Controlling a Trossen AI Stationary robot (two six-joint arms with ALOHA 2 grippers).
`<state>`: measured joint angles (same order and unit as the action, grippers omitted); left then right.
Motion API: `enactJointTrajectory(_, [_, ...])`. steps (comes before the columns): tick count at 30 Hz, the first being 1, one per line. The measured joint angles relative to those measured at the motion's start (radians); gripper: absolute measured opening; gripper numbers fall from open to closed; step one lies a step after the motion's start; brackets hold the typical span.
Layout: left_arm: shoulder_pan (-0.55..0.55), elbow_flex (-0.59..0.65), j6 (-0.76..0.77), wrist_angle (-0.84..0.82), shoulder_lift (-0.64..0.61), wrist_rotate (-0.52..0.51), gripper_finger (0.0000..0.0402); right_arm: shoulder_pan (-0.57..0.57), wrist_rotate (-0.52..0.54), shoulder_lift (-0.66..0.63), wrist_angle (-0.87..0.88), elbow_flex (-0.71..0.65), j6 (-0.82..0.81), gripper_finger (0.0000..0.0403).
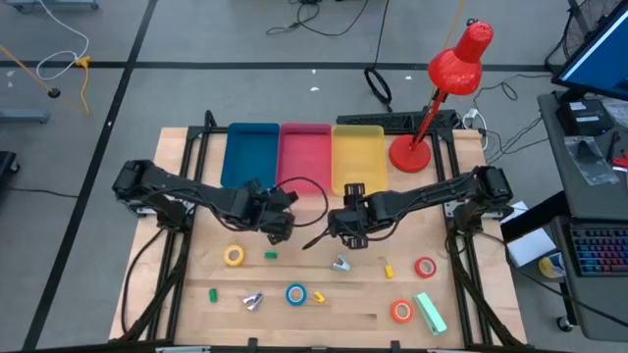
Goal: Pick and place Stapler, Stapler remover, tape
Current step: Put the black stapler into the blue bin
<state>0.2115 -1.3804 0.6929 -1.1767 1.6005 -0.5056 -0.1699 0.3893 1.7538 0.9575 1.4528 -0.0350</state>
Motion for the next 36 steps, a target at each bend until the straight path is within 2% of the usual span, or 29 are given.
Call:
enactJointTrajectory(8, [-0.003, 0.000, 0.097, -0.087, -0.124, -0.121, 0.0136, 0.000, 0.001, 0.000, 0.050, 0.000, -0.046, 0.0227])
enactJointTrajectory(16, [-0.027, -0.001, 0.312, -0.261, -0.222, -0.287, 0.0136, 0.001, 0.001, 0.000, 0.057, 0.000, -0.118, 0.0226])
enactJointTrajectory(22, [-0.102, -0.001, 0.364, -0.289, -0.259, -0.436, 0.0136, 0.004, 0.004, -0.018, 0.073, 0.000, -0.187, 0.0226])
enactJointTrajectory(25, [-0.157, 0.002, 0.353, -0.283, -0.268, -0.475, 0.0136, 0.006, 0.002, -0.042, 0.082, -0.001, -0.243, 0.0226])
enactJointTrajectory(31, [-0.280, 0.082, 0.272, -0.213, -0.307, -0.478, 0.0136, 0.007, 0.007, -0.131, 0.086, -0.025, -0.367, 0.0226])
enactJointTrajectory(36, [-0.379, 0.211, 0.139, 0.000, -0.373, -0.398, 0.0136, 0.007, 0.006, -0.242, 0.086, -0.121, -0.487, 0.0226])
